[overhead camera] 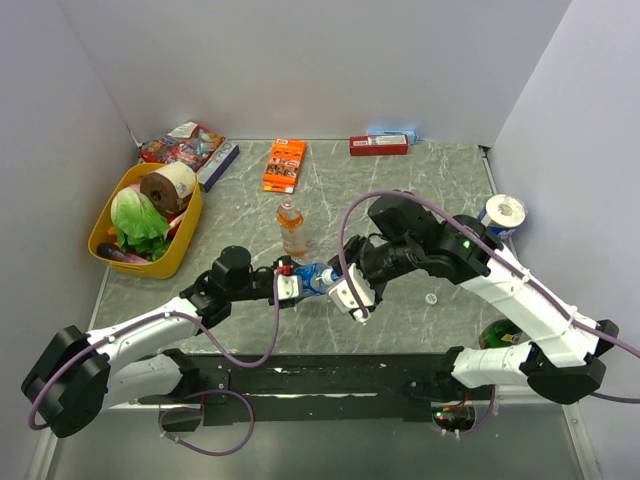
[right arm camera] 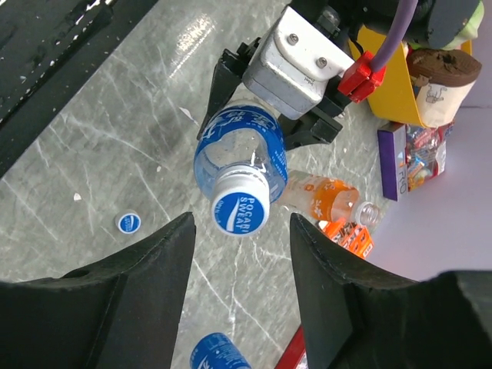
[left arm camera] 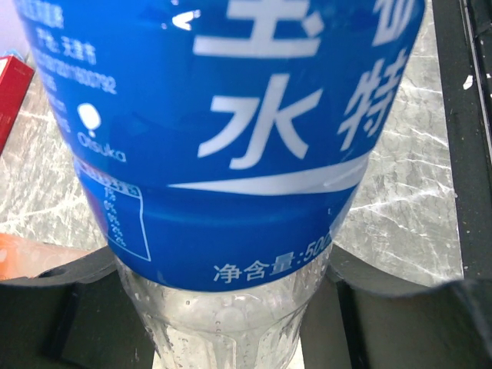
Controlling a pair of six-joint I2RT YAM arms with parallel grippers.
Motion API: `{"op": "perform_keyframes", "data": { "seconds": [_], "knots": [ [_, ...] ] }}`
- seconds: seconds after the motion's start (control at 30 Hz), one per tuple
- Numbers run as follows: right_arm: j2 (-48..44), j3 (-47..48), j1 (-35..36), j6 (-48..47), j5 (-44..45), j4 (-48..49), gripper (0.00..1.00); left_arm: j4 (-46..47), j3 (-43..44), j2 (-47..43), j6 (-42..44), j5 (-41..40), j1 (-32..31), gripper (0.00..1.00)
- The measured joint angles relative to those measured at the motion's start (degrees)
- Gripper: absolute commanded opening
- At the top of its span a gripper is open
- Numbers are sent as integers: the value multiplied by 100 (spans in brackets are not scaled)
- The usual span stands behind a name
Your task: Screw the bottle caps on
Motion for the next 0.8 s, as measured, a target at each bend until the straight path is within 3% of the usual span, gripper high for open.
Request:
{"op": "perform_keyframes", "data": {
  "seconds": [0.2,0.57,0.8],
  "knots": [
    [122,-24,33,-103,0,9,50,-31,87,4,177,57,0,1],
    [201,-33,35,-72,24,0,18,-35,160,70,186,52,0,1],
    [411,48,-201,1460,306,369,16,181,160,205,-549,-627,-48,1]
  ]
}}
